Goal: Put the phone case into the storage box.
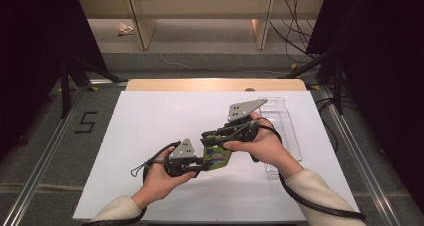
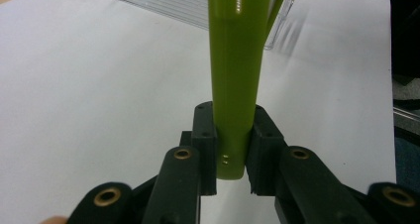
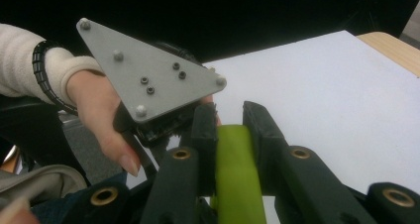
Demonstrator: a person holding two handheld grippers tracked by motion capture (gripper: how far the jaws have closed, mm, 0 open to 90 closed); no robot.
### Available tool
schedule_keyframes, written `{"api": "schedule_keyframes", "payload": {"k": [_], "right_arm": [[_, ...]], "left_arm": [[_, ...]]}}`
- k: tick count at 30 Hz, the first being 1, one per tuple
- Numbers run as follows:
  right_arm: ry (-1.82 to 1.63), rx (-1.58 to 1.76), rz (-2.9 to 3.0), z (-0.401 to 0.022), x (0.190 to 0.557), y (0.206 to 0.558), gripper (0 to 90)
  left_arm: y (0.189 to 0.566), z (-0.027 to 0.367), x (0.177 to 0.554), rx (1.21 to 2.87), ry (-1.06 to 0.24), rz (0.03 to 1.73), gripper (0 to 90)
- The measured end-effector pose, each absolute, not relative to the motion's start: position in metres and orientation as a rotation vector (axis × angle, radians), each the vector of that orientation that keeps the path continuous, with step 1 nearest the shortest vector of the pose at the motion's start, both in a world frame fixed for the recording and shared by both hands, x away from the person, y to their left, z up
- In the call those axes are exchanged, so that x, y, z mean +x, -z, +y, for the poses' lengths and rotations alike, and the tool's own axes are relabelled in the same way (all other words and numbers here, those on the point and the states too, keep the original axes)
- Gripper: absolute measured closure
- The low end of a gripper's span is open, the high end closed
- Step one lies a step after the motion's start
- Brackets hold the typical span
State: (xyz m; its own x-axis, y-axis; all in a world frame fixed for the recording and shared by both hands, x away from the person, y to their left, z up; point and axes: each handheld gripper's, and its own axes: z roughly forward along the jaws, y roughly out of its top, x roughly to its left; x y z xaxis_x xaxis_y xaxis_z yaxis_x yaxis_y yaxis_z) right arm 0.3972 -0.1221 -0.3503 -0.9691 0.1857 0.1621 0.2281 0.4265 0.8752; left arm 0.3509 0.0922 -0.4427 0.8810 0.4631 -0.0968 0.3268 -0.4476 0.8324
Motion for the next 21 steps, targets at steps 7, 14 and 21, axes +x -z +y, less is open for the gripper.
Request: {"api": "schedule_keyframes", "payload": {"k": [7,14,21], "right_arm": [[1.624,-0.380,-2.611,-0.1228,0.3978,0.3505,77.2],[1.619,-0.381,-2.614,-0.1231,0.3982,0.3509,76.1],[1.626,-0.377,-2.617,-0.1234,0.3989,0.3505,71.3]], "left_arm": [[0.4419,0.0925,0.3508,2.078,-0.182,0.573,77.1],[0.4420,0.0924,0.3507,2.085,-0.189,0.571,77.2],[0.4410,0.0928,0.3507,2.088,-0.199,0.566,77.2]]}}
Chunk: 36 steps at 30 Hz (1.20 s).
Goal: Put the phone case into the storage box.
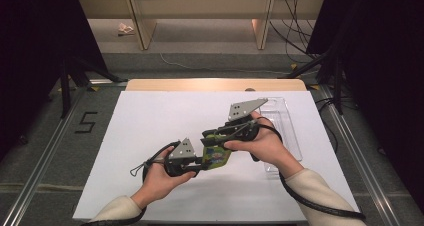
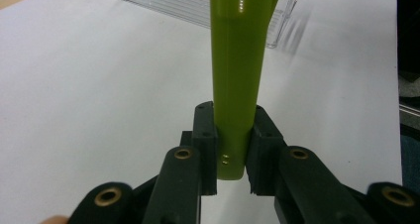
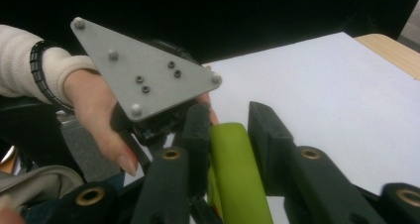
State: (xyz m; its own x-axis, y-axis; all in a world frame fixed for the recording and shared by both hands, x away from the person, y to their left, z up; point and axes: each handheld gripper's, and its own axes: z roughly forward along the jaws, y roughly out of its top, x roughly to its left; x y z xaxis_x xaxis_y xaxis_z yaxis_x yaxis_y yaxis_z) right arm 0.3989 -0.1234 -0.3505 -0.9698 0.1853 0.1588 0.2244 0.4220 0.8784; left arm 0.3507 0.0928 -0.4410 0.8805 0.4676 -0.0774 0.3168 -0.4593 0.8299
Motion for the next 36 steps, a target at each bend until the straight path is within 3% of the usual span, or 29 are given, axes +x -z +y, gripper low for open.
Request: {"api": "schedule_keyframes", "payload": {"k": [9,16,22,36], "right_arm": [[1.644,-0.390,-2.648,-0.1236,0.4001,0.3508,53.6],[1.694,-0.435,-2.664,-0.1238,0.4012,0.3516,30.0],[1.740,-0.481,-2.663,-0.1248,0.4022,0.3512,17.1],[1.844,-0.592,-2.634,-0.1305,0.4068,0.3523,4.4]], "left_arm": [[0.4402,0.0930,0.3506,2.087,-0.205,0.562,77.3],[0.4396,0.0914,0.3489,2.095,-0.219,0.562,77.3],[0.4387,0.0933,0.3498,2.095,-0.222,0.584,77.3],[0.4372,0.0987,0.3531,2.061,-0.270,0.666,77.3]]}}
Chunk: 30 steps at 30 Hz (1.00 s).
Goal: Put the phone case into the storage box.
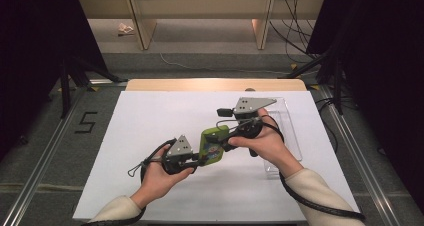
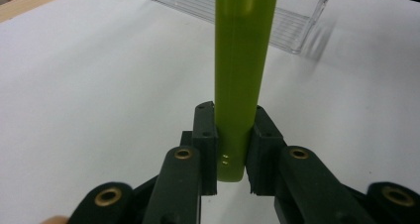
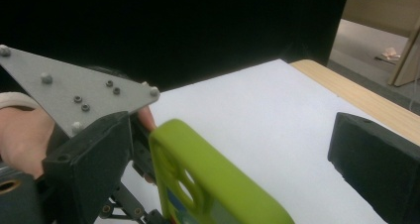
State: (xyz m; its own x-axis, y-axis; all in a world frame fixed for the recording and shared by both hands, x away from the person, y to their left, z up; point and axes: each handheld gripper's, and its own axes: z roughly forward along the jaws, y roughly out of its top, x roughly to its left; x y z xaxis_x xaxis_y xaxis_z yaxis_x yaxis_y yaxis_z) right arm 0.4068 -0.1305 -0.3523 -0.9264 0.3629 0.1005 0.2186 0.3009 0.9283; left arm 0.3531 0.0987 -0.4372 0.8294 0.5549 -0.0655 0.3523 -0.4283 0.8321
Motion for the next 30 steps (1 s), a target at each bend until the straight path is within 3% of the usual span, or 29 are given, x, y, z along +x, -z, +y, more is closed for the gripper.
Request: {"api": "schedule_keyframes", "payload": {"k": [30], "right_arm": [[-1.670,0.712,2.292,-0.1382,0.4124,0.3596,0.4]], "left_arm": [[0.4323,0.1001,0.3625,1.995,-0.359,0.845,77.3]]}}
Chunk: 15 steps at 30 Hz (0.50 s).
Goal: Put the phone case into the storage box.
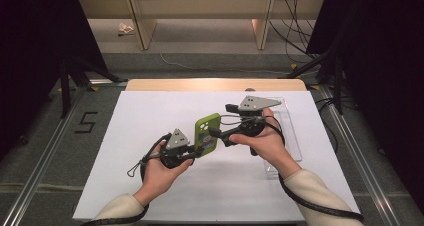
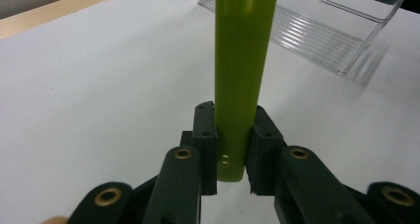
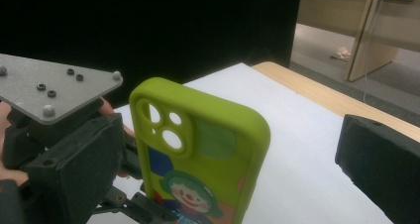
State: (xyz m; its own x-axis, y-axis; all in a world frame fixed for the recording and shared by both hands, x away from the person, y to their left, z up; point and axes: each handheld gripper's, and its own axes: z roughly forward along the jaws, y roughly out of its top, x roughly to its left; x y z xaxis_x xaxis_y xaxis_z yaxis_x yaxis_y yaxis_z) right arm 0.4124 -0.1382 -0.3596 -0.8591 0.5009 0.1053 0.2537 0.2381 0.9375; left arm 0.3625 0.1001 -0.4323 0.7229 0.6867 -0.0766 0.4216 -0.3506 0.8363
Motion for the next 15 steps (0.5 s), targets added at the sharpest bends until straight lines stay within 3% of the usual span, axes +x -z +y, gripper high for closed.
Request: {"api": "schedule_keyframes", "payload": {"k": [15], "right_arm": [[-1.663,0.767,2.236,-0.1410,0.4136,0.3605,0.4]], "left_arm": [[0.4241,0.0909,0.3700,1.960,-0.389,0.879,77.3]]}}
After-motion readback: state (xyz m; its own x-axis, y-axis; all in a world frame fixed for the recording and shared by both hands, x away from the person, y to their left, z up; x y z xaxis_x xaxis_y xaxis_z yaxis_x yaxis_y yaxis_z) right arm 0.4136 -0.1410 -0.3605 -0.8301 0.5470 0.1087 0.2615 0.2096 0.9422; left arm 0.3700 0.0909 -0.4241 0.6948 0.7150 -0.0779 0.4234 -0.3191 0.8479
